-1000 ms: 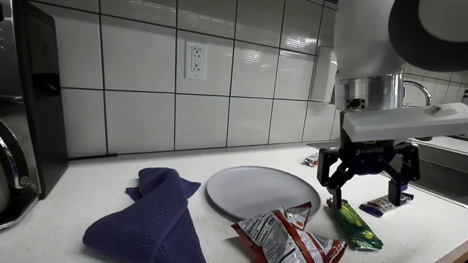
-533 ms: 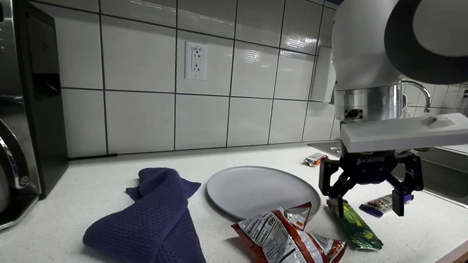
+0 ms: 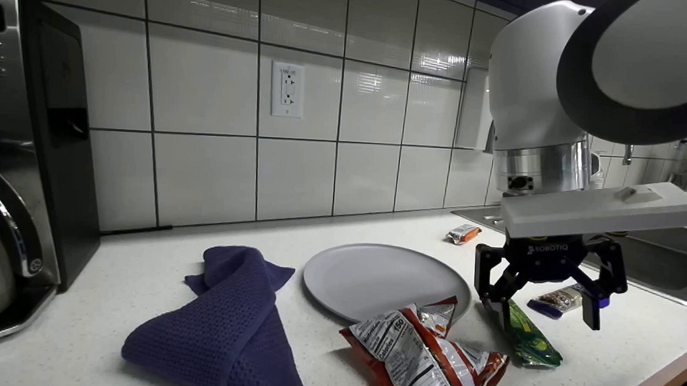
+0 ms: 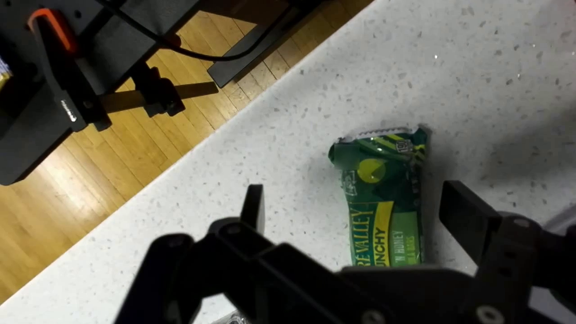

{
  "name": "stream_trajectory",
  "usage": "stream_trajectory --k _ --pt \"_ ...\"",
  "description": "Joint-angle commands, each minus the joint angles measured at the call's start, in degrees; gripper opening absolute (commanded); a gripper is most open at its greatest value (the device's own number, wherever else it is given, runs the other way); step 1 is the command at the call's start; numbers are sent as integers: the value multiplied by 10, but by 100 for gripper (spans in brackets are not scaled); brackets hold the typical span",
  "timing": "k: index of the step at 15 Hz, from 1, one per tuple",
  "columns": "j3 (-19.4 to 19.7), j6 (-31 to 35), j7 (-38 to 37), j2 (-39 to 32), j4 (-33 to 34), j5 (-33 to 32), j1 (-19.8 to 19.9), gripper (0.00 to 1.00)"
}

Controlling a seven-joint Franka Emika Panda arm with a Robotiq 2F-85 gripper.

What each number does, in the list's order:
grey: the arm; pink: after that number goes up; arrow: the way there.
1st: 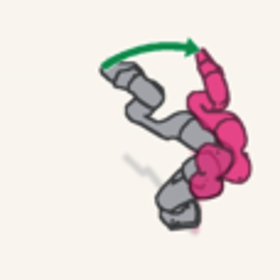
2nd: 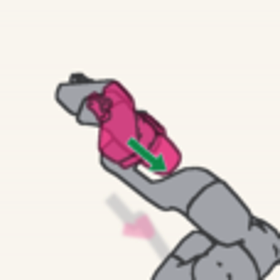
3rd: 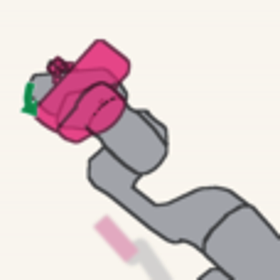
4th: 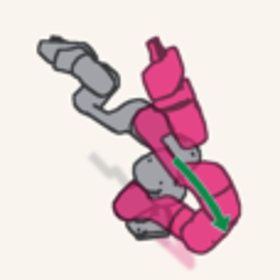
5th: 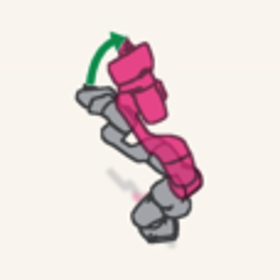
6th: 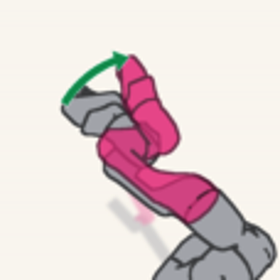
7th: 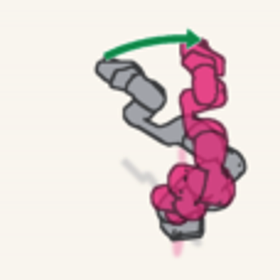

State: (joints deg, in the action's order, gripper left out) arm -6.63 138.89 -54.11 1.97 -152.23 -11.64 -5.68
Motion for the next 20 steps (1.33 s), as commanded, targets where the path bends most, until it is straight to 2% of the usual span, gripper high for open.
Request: stream_trajectory --k 1,15,16,17,19,20 --pt "4 6 -17 -14 11 -11 6 100" --pt "23 21 -17 -57 48 -7 0 100" --pt "24 22 -15 -59 49 -6 -1 95" --pt "25 22 -16 -62 51 -6 -2 74" --pt "26 25 -14 -64 52 -5 -3 69" --pt "26 26 -14 -65 52 -5 -4 61"
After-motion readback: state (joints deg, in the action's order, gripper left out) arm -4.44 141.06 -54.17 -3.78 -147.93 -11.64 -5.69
